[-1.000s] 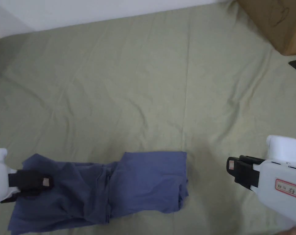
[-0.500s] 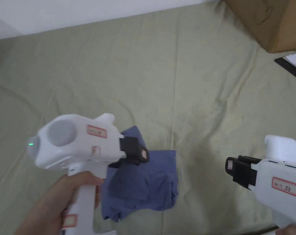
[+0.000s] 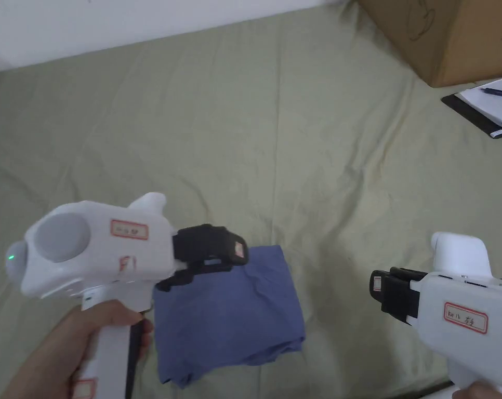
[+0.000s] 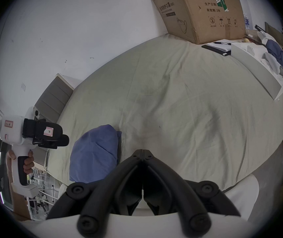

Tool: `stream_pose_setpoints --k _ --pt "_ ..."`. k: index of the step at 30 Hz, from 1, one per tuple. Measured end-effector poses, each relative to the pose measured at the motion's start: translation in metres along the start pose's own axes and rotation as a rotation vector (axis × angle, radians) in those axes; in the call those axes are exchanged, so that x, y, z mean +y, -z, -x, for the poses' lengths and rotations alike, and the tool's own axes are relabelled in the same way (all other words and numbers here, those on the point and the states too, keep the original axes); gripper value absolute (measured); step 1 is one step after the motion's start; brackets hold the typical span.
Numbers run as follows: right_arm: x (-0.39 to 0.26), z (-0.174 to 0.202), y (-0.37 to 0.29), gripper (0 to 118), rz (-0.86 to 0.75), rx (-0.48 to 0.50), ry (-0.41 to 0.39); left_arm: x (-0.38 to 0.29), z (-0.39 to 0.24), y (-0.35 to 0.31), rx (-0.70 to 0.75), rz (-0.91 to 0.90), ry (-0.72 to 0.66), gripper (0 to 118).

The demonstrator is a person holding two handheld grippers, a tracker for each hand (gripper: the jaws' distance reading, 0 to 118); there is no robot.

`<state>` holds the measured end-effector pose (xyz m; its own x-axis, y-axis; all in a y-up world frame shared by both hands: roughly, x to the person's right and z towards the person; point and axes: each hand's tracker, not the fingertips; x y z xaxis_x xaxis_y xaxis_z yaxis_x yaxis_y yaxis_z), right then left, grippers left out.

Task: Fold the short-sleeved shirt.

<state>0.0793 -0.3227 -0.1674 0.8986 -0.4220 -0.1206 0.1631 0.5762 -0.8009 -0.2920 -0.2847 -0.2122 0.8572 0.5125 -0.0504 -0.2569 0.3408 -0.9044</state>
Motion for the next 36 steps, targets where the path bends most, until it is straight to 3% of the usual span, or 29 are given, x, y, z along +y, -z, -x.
stream_pose_setpoints --k 1,2,3,4,8,12,17,22,25,27,31,36 --pt "0.0 0.0 0.0 0 0.001 0.001 -0.002 -0.004 0.006 -0.005 0.005 -0.024 -0.003 81" --pt "0.0 0.0 0.001 0 0.0 0.003 -0.002 -0.009 0.013 -0.009 0.006 -0.039 -0.007 58" --pt "0.0 0.001 0.001 0 0.001 0.004 -0.002 -0.014 0.02 -0.01 -0.004 -0.057 -0.028 14" --pt "0.0 0.001 0.002 0 0.003 0.005 -0.002 -0.015 0.024 -0.005 -0.023 -0.054 -0.042 0" --pt "-0.001 0.001 0.004 0 0.009 0.007 -0.005 -0.029 0.034 0.014 -0.096 0.002 -0.124 0" --pt "-0.001 -0.001 0.004 0 0.01 0.012 -0.004 -0.034 0.014 0.039 -0.089 0.016 -0.04 0" --pt "-0.001 -0.005 0.005 0 0.015 0.008 0.0 -0.031 0.0 0.093 -0.224 0.136 -0.029 0" --pt "-0.004 -0.01 0.002 0 0.018 -0.003 0.012 -0.034 -0.013 0.145 -0.225 0.227 -0.064 0" --pt "-0.004 -0.009 -0.001 0 0.016 -0.01 0.009 -0.04 -0.038 0.151 -0.23 0.248 0.026 0" --pt "-0.004 -0.006 -0.001 0 0.016 -0.007 0.0 -0.041 -0.047 0.142 -0.232 0.235 0.097 0" --pt "-0.003 0.01 0.005 0 0.016 0.026 -0.036 -0.04 -0.026 0.095 -0.336 0.127 -0.007 0" --pt "-0.004 0.049 0.026 0 0.034 0.082 -0.153 -0.055 0.039 -0.006 -0.252 -0.099 -0.06 0"
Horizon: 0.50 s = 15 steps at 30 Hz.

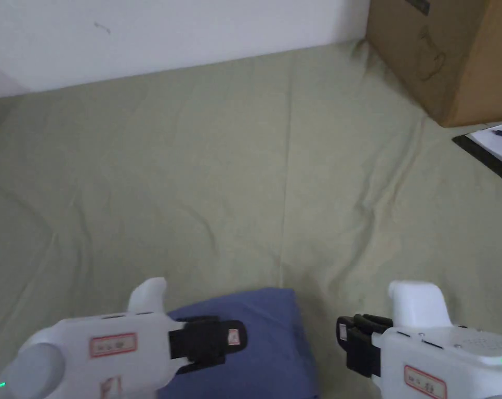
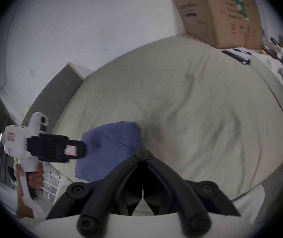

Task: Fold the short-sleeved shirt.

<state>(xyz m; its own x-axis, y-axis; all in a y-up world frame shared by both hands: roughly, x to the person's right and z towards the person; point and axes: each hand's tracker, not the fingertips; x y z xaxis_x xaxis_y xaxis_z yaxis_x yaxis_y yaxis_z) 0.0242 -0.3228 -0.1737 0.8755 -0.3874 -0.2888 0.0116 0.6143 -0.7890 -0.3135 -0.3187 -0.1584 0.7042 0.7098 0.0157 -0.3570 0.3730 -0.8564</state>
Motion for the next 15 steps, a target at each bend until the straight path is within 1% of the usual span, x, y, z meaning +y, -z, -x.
stream_pose_setpoints --k 3,4,5,6,8,9,10,13,15 --pt "0.001 0.031 0.028 0 0.042 0.038 -0.081 -0.007 0.038 -0.058 0.048 -0.094 -0.033 0" --pt "0.001 0.039 0.038 0 0.058 0.044 -0.114 -0.007 0.05 -0.071 0.049 -0.111 -0.041 3" --pt "0.002 0.049 0.05 0 0.082 0.027 -0.141 -0.01 0.061 -0.084 0.074 -0.13 -0.061 13" --pt "0.002 0.056 0.06 0 0.09 0.009 -0.163 -0.013 0.068 -0.093 0.063 -0.137 -0.068 36" --pt "-0.001 0.066 0.083 0 0.117 -0.009 -0.208 -0.017 0.09 -0.103 -0.003 -0.147 -0.106 80" --pt "-0.003 0.07 0.095 0 0.133 -0.025 -0.234 -0.018 0.097 -0.103 -0.024 -0.127 -0.125 101" --pt "-0.006 0.072 0.105 0 0.164 -0.065 -0.258 -0.018 0.104 -0.102 -0.048 -0.115 -0.147 101" --pt "-0.02 0.07 0.124 0 0.159 -0.099 -0.299 -0.018 0.127 -0.088 -0.143 -0.098 -0.178 111" --pt "-0.025 0.068 0.123 0 0.14 -0.097 -0.293 -0.013 0.139 -0.07 -0.174 -0.069 -0.199 111"
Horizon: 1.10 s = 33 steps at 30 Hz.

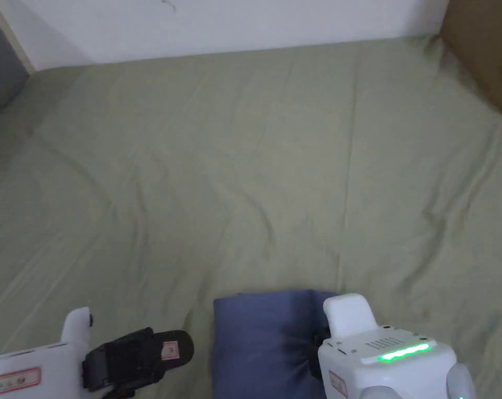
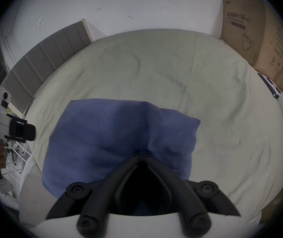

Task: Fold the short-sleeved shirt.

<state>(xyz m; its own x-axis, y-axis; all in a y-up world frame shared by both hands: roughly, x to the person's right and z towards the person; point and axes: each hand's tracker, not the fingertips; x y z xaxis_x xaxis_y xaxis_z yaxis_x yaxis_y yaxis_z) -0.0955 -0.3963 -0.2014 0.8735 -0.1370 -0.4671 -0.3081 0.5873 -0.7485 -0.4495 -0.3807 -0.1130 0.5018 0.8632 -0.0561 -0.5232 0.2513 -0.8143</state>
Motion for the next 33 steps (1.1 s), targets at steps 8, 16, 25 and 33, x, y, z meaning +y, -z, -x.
stream_pose_setpoints --k 8,16,25,33 --pt "0.002 -0.008 -0.002 0 0.007 0.019 0.028 0.018 0.048 0.082 -0.153 0.204 -0.112 111" --pt "0.001 -0.007 -0.002 0 0.0 0.014 0.055 0.026 0.028 0.129 -0.099 0.294 -0.032 69" --pt "0.003 -0.012 -0.064 0 -0.313 0.004 0.155 0.023 0.024 0.113 -0.012 0.231 -0.069 35" --pt "0.015 0.004 -0.15 0 -0.68 -0.283 0.109 0.04 -0.005 0.077 0.134 0.205 0.064 35"
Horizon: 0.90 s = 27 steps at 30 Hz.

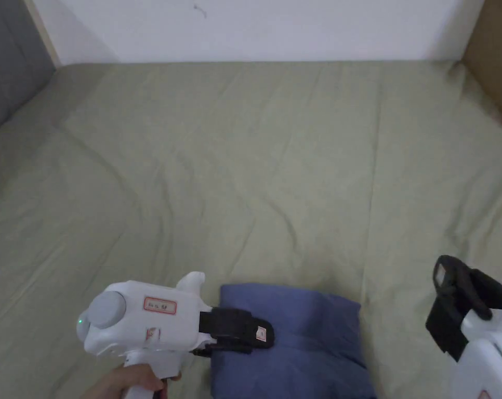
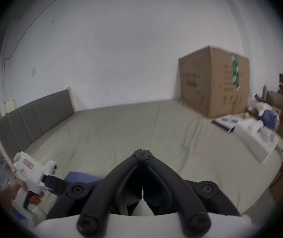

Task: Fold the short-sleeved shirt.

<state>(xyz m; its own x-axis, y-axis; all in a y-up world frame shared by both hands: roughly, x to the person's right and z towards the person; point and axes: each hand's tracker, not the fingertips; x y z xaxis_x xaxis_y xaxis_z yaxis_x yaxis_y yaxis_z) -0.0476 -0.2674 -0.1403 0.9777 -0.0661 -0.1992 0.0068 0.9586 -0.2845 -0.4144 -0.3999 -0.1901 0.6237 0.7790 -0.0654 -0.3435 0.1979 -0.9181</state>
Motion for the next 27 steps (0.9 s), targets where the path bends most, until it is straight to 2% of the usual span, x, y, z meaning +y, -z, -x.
stream_pose_setpoints --k 2,6,9,11,14,18,20,24,25,27 --pt "0.008 0.001 -0.005 0 -0.012 -0.006 -0.028 0.004 0.002 -0.024 0.038 -0.019 0.031 35" --pt "0.014 0.005 -0.01 0 -0.034 -0.03 -0.027 0.026 0.026 -0.091 0.202 -0.063 0.046 35" --pt "0.014 0.012 -0.005 0 -0.049 -0.039 -0.032 0.039 0.037 -0.14 0.38 -0.08 0.061 35" --pt "0.015 0.019 -0.001 0 -0.051 -0.046 -0.085 0.048 0.048 -0.174 0.53 -0.097 0.083 35" --pt "0.014 0.025 0.003 0 -0.035 -0.029 -0.074 0.058 0.054 -0.219 0.741 -0.193 0.069 35" --pt "0.008 0.036 0.013 0 0.017 -0.015 -0.075 0.078 0.079 -0.25 1.074 -0.144 0.176 35" --pt "0.005 0.041 0.015 0 0.039 -0.011 -0.109 0.083 0.092 -0.258 1.163 -0.142 0.166 35" --pt "-0.001 0.046 0.02 0 0.061 0.007 -0.127 0.086 0.118 -0.26 1.333 -0.211 0.164 36" --pt "-0.001 0.047 0.021 0 0.069 0.01 -0.134 0.085 0.122 -0.259 1.386 -0.248 0.161 43" --pt "-0.002 0.048 0.021 0 0.076 0.019 -0.153 0.078 0.124 -0.257 1.433 -0.282 0.244 70"
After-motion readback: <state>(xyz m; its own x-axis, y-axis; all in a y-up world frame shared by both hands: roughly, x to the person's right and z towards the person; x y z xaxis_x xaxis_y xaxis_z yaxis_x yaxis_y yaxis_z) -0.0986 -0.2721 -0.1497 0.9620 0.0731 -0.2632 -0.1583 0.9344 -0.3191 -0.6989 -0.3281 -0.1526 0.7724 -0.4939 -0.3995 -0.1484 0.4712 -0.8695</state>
